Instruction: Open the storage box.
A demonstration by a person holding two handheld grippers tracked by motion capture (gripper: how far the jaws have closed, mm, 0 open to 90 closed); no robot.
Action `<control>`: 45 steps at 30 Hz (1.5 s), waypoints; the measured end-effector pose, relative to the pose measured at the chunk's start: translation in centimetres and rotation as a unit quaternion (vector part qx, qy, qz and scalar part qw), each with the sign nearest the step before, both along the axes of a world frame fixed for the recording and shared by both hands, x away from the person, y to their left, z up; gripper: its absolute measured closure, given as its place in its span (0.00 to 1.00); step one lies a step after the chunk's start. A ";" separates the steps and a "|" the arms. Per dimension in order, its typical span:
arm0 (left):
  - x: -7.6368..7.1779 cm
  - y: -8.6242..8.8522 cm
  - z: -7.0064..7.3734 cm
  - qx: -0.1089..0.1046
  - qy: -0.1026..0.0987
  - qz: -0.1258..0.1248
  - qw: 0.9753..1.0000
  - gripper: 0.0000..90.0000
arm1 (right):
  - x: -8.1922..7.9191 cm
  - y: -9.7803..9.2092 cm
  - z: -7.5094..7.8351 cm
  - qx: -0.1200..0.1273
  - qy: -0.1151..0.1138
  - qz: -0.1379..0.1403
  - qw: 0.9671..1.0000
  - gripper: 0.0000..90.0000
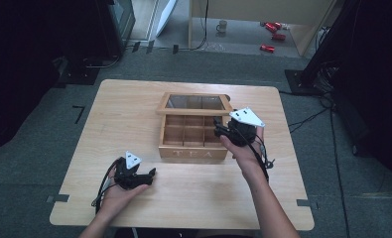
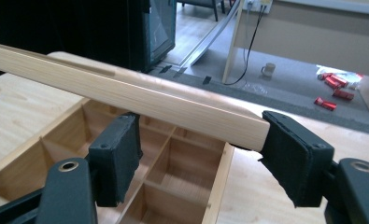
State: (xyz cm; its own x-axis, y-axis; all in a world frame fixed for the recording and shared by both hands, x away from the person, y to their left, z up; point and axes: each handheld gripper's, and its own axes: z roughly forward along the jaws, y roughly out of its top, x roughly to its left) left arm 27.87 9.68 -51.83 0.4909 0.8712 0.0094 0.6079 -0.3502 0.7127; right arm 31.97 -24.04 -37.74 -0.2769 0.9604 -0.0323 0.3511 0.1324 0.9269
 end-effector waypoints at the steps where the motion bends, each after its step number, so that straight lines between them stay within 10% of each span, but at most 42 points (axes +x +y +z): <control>1: 0.0 0.0 0.0 -0.001 0.000 0.000 1.000 0.19 | 0.0 0.0 0.0 0.000 0.000 0.000 1.000 0.34; 24: -0.1 0.0 0.0 -0.001 0.001 -0.006 1.000 0.19 | 6.0 -0.6 4.2 0.021 -0.022 0.000 1.000 0.34; 31: -0.1 0.0 0.0 -0.001 0.000 -0.009 1.000 0.19 | 7.8 -1.5 4.2 0.071 -0.015 0.015 0.997 0.35; 45: -0.1 0.0 0.0 0.001 0.003 -0.016 1.000 0.19 | 11.6 -2.4 4.1 0.078 -0.019 0.027 0.996 0.42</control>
State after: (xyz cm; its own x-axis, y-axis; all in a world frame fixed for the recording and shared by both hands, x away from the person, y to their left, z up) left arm 27.77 9.69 -51.80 0.5188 0.8548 0.0073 0.6004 -0.3705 0.7087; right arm 43.53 -26.43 -33.63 -0.3304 0.9380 0.1050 0.3112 0.0032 0.9504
